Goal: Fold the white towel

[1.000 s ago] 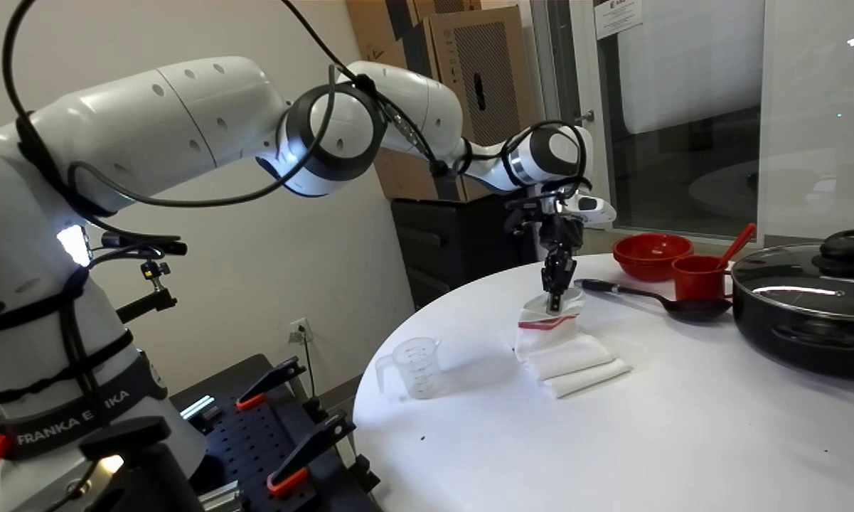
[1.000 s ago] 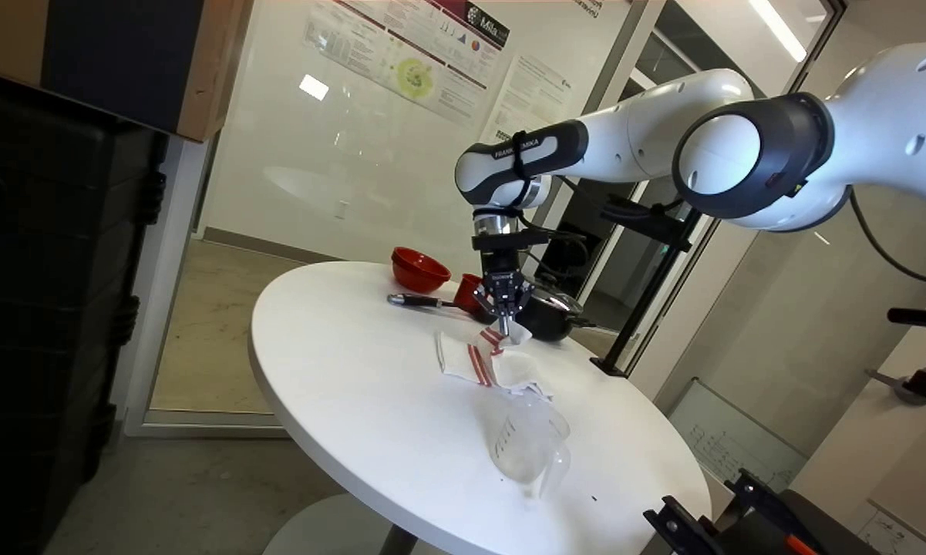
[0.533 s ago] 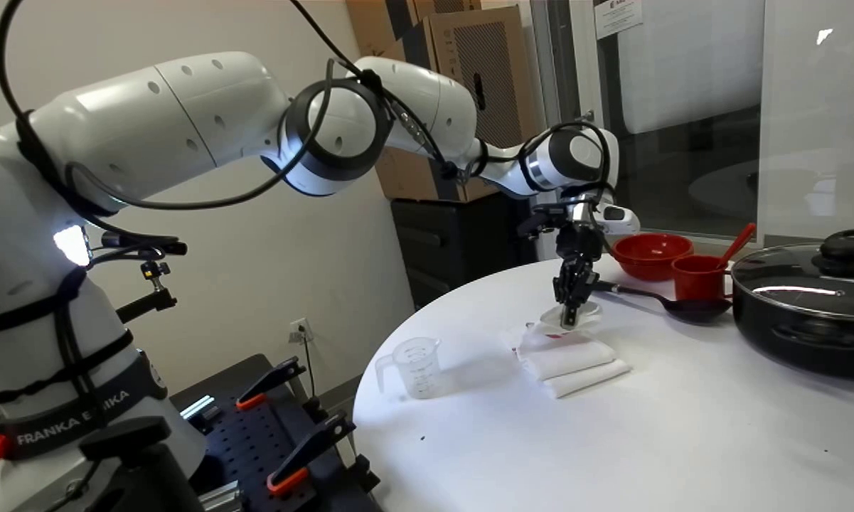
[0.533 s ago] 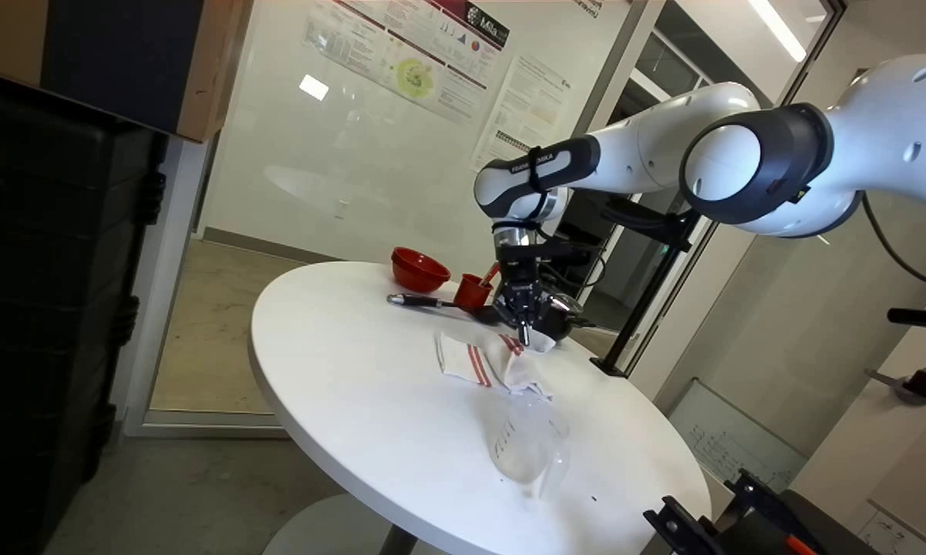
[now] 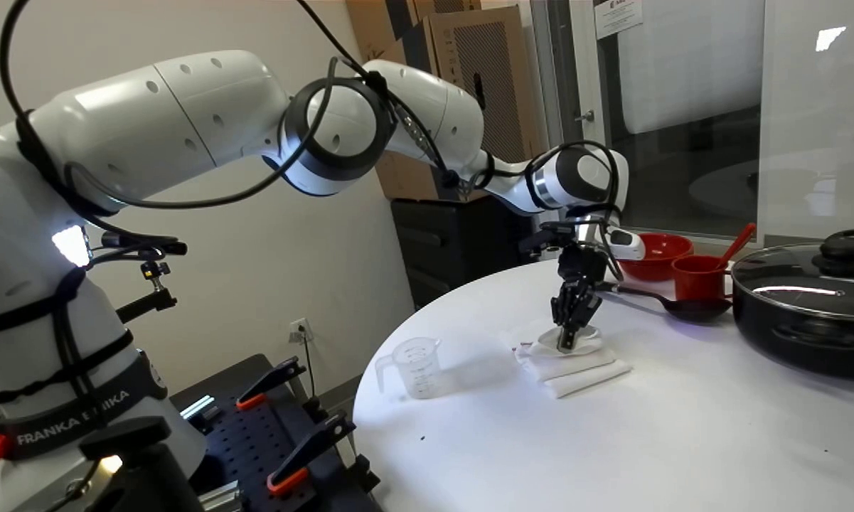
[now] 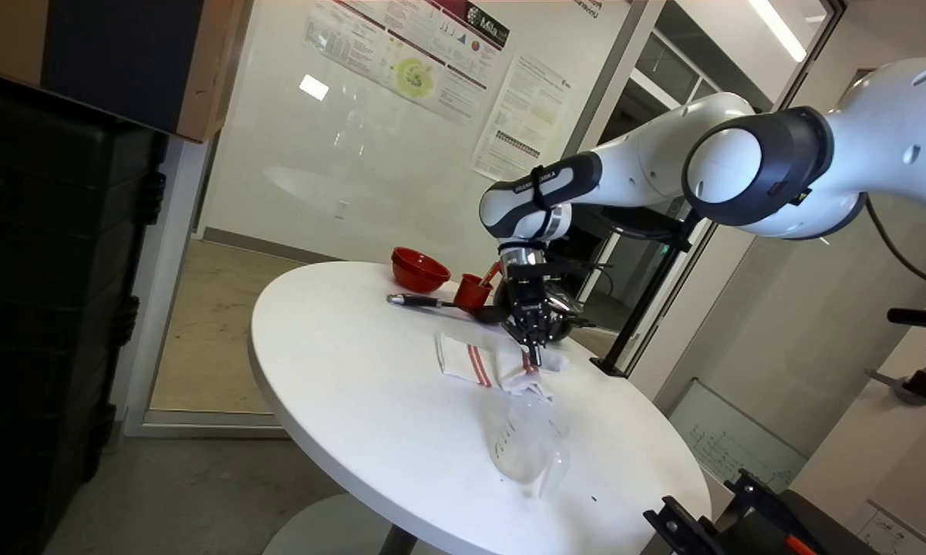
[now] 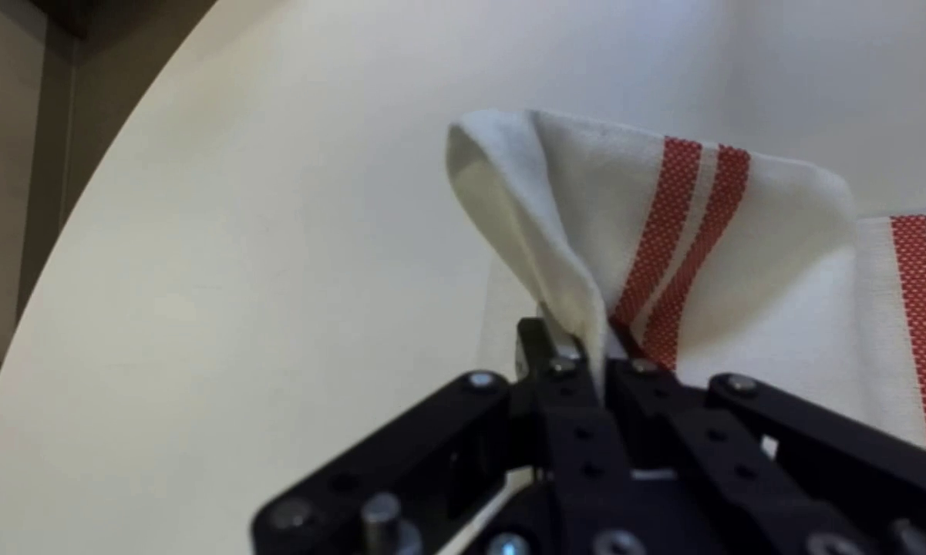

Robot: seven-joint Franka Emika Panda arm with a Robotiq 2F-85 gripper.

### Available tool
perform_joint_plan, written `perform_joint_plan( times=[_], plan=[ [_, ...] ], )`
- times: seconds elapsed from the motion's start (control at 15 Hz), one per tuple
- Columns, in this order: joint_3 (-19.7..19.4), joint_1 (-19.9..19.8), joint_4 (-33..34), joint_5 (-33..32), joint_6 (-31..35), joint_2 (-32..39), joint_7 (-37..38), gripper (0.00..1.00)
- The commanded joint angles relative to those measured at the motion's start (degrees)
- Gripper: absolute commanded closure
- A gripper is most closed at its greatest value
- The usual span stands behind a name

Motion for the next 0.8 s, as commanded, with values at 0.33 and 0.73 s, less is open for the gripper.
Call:
perform_joint_plan(
  times=[0.33,0.73],
  plan=[
    [-1.6,-1.9,-8.4,-0.3,7.9,-4.6,-0.8,0.39],
    [-1.6,-2.4,-16.3,0.1,14.2,-9.9,-0.7,0.00]
  ],
)
